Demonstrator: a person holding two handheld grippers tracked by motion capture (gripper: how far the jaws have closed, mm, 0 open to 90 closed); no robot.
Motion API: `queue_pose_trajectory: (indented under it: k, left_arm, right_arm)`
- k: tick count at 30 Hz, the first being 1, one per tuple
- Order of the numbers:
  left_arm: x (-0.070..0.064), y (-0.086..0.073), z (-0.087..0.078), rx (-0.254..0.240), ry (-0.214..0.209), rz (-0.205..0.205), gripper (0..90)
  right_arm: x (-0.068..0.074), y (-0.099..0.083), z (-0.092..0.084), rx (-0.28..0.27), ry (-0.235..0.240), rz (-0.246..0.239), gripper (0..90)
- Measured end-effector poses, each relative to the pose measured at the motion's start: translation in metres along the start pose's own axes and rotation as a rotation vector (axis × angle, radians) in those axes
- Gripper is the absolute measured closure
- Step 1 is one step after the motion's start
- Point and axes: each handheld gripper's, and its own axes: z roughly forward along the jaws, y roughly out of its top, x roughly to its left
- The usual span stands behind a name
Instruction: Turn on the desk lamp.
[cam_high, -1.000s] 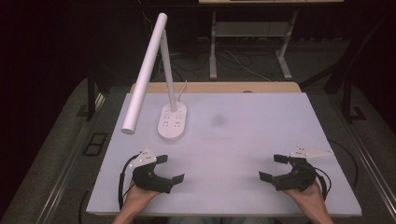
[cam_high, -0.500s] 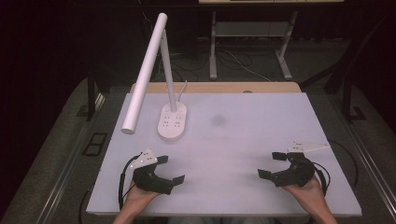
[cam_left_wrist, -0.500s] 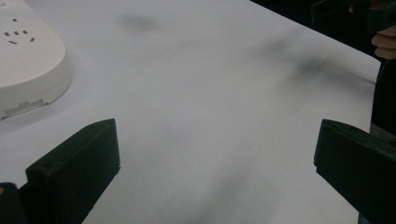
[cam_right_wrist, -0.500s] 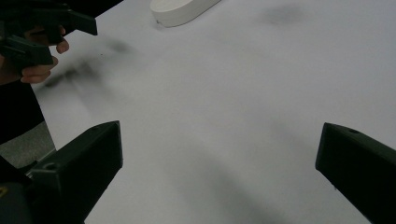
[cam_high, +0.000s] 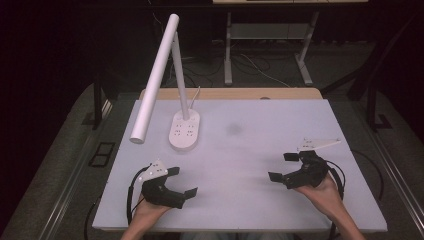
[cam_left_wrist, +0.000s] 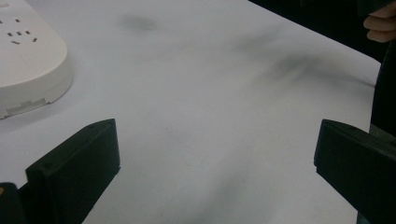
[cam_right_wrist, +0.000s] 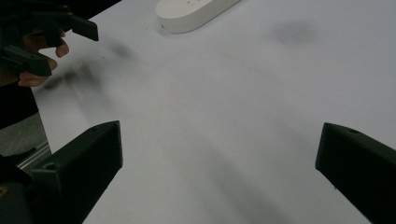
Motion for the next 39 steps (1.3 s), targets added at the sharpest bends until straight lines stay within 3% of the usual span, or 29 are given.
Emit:
queue_pose_trajectory:
  k: [20, 39]
  left_arm:
    - [-0.001, 0.000, 0.000, -0.005, -0.002, 0.000, 0.0]
    - [-0.001, 0.000, 0.001, -0.001, -0.004, 0.008, 0.0]
  right_arm:
    - [0.004, 0.040, 0.025, 0.055, 0.019, -0.070, 0.4]
    - [0.010, 0.079, 0.049, 0.074, 0.023, -0.119, 0.4]
